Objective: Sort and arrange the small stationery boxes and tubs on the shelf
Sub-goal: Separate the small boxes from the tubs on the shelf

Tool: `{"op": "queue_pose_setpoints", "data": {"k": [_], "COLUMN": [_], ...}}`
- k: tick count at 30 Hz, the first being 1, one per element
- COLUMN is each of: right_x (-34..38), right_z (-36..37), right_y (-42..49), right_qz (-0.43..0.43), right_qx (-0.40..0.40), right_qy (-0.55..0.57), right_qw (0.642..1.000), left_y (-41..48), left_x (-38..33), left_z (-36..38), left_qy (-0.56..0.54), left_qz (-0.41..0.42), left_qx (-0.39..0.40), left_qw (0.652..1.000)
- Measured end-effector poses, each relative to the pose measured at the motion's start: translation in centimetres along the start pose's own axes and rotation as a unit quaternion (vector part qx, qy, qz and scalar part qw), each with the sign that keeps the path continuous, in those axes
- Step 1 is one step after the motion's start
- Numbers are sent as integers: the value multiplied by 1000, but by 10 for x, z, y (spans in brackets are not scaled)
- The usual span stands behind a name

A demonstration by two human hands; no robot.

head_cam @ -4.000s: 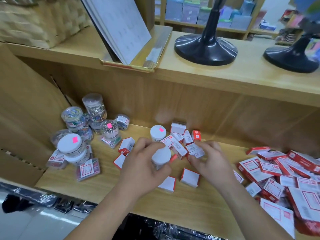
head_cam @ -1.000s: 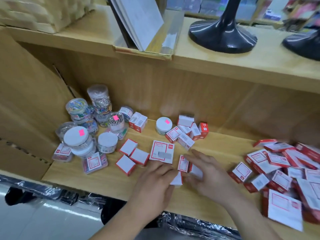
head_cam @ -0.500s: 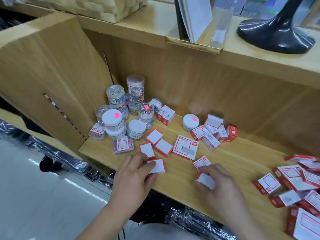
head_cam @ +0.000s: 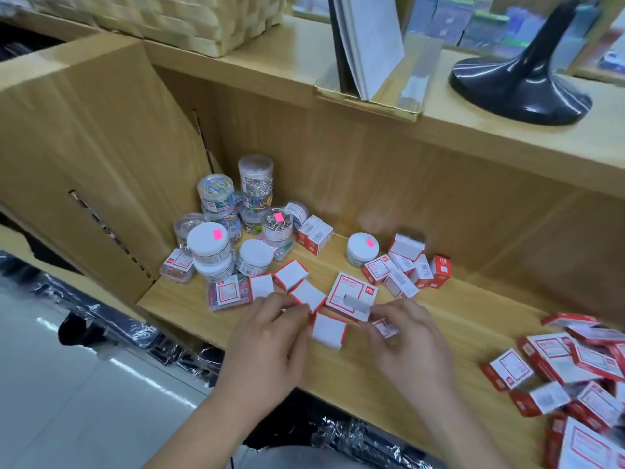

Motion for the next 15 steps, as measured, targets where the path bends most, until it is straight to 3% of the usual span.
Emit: {"op": "queue_pose_setpoints", "data": {"k": [5, 11, 15], "right_x": [-33, -41, -45], "right_z": [7, 1, 1], "right_y": [-11, -17, -13], "right_qz": [12, 27, 30], "right_qx": [68, 71, 121], "right_qy": [-53, -51, -36], "right_qw": [996, 996, 992], "left_y": [12, 8, 0], "left_x": [-27, -18, -11], "left_z": [47, 49, 38], "left_qy": [33, 72, 85], "left_qz": [109, 80, 51], "left_qx": [126, 150, 138], "left_qw": [985, 983, 985]}}
Point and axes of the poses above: each hand's wrist, its own y-axis towards the middle knuckle, its own z-axis out of the palm, x = y × z, the point moved 4 cm from there along y, towards the middle knuckle, and after that the axes turned 1 degree about -z, right-handed, at the moved point
